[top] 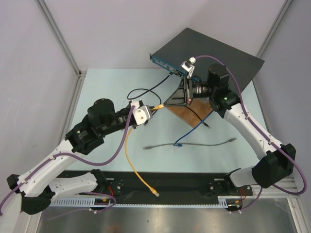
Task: Insert the plug into the switch port
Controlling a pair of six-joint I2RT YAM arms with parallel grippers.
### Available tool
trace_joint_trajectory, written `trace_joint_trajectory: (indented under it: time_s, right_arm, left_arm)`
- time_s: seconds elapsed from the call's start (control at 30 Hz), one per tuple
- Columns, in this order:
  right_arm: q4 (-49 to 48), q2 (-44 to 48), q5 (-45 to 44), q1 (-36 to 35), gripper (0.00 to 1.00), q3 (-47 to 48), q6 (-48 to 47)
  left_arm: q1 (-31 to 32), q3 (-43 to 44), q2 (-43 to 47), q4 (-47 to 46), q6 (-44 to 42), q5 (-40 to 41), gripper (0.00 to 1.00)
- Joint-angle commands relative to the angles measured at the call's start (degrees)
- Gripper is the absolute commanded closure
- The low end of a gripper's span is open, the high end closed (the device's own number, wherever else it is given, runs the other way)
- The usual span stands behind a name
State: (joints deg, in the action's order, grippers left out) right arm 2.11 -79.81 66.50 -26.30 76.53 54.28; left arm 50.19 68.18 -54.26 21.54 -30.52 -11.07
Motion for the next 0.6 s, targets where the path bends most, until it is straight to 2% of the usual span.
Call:
trace_joint_trajectory:
  time_s: [0.0, 0.1, 0.2, 0.27, 0.33, 0.4, 0.43, 0.57]
  right_arm:
    - [-4.66, 2.20, 2.32, 0.29, 1.00, -0.24, 2.58]
    - [-4.92, 2.47, 2.58, 0.29, 1.00, -0.50, 2.94]
    - [-4.22, 2.73, 1.79, 0.90, 1.00, -0.42, 1.63]
    - [-0.54, 2.90, 0.83, 3.52, 0.67, 0.37, -1.35]
    - [5.23, 3.08, -0.83, 6.16, 0.39, 3.95, -4.52]
    - [10.26, 3.52, -3.03, 10.80, 0.29, 7.12, -11.08]
    - [14.63, 3.78, -5.22, 12.49, 0.18, 9.66, -12.78]
    - [19.76, 6.15, -8.31, 23.46, 0.13, 11.53, -15.52]
  left_arm:
    - [0.43, 0.19, -0.67, -0.36, -1.82, -0.18, 0.89]
    - [0.61, 0.81, -1.37, -0.01, -1.91, -1.14, 1.00]
    - [0.96, 2.56, -2.78, 1.13, 1.15, -2.81, 1.00]
    - [1.22, 3.36, -4.00, 1.14, 5.01, -1.77, 1.00]
    - [2.01, 3.45, -4.71, 0.09, 14.67, 2.00, 1.00]
    - [2.62, 4.41, -6.73, 0.43, 23.11, 4.29, 1.00]
    - [3.24, 4.85, -7.61, 1.22, 25.66, 5.70, 1.00]
    - [7.80, 8.45, -13.14, 2.80, 35.43, 17.98, 1.00]
